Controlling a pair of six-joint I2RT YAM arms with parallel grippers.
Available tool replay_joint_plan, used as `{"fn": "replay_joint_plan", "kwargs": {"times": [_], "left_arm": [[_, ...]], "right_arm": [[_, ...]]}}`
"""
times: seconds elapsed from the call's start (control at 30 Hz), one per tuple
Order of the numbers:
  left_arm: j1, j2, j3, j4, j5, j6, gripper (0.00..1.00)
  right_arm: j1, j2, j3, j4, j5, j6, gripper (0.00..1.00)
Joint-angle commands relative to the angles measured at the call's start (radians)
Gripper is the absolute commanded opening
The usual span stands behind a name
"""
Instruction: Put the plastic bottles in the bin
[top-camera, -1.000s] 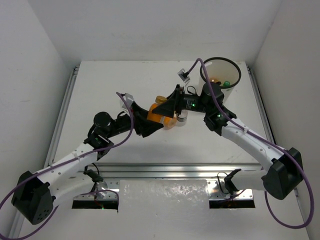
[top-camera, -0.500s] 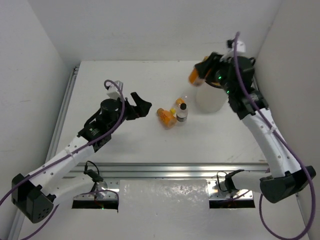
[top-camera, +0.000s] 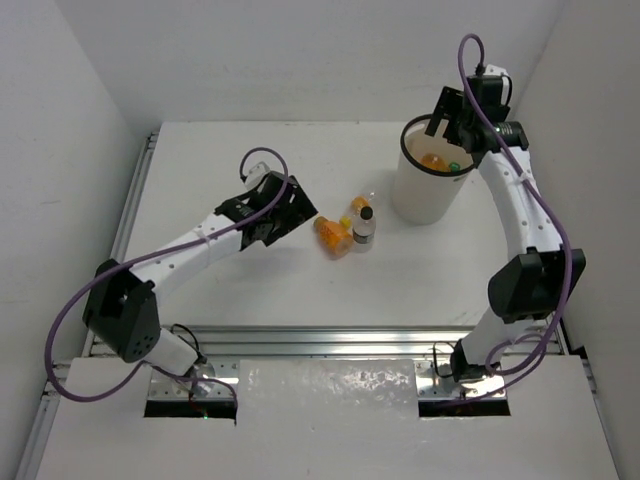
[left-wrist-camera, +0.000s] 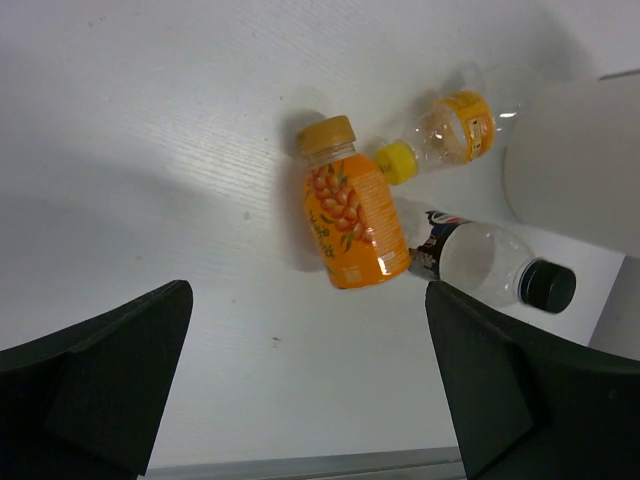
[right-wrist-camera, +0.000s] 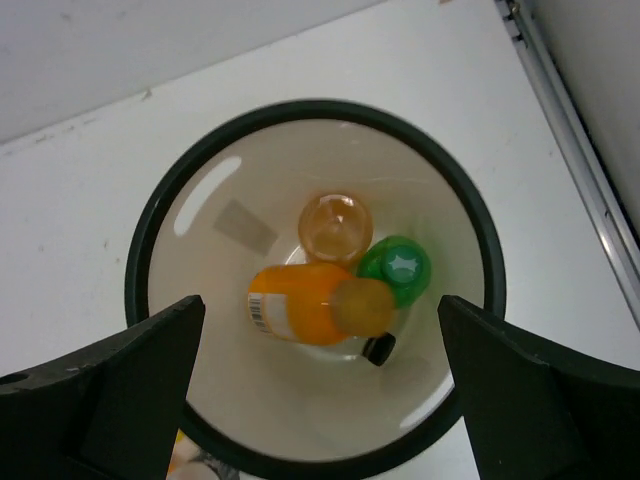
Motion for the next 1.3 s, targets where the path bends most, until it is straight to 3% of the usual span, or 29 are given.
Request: {"fn": "replay_joint_plan", "kwargs": {"times": [0.0,0.4,0.6,0.67,0.8,0.87,0.9,1.0,1.07,1.1,1.17,1.2,1.27], "left_arm": [[-0.014,0.064,0.063,-0.071,-0.028,-0.149,0.99],[-0.034,0.365,0.218,0.021,0.055,-0.202,0.98],[-0.033,0.537,0.336,0.045,0.057,-0.176,0.96],[-0.031,0.597,0.365,0.034,0.064,-0.17,0.89],[-0.025,0.625,0.335,0.047,0.072,-0.18,0.55],[-0.013,0.605,0.305,0.032,0.037,-0.195,0.41],[-0.01,0.589,0.272,-0.009,0.014,-0.203,0.27],[-0.005,0.402,0.152,-0.072,-0.135,-0.209,0.0],[-0.01,0.277,-0.006,-0.005,-0.175,-0.117,0.0],[-0.014,0.203,-0.071,0.196,-0.148,-0.028,0.0],[-0.022,-0.007,-0.263,0.405,0.003,0.17,0.0],[-0.025,-0.077,-0.314,0.581,0.052,0.212,0.0],[-0.025,-0.249,-0.429,0.72,0.148,0.281,0.0]], "right_arm": [[0.003,-0.144,-0.011,0.012,-0.043,0.008,0.99],[0.02,-0.441,-0.29,0.074,-0.327,0.065,0.99],[0.075,-0.496,-0.408,0.105,-0.361,0.047,0.99],[0.089,-0.493,-0.418,0.104,-0.361,0.044,0.99],[0.126,-0.501,-0.451,0.113,-0.359,0.036,0.99],[0.138,-0.513,-0.462,0.116,-0.371,0.034,0.99],[0.155,-0.516,-0.476,0.124,-0.383,0.027,0.99],[0.206,-0.525,-0.526,0.175,-0.547,0.004,0.99],[0.239,-0.521,-0.554,0.214,-0.75,0.008,0.99],[0.282,-0.506,-0.585,0.264,-0.816,0.034,0.99],[0.334,-0.487,-0.635,0.317,-0.926,0.051,0.99],[0.386,-0.478,-0.652,0.372,-0.925,0.076,0.99],[0.446,-0.473,-0.73,0.451,-0.933,0.12,0.99]]}}
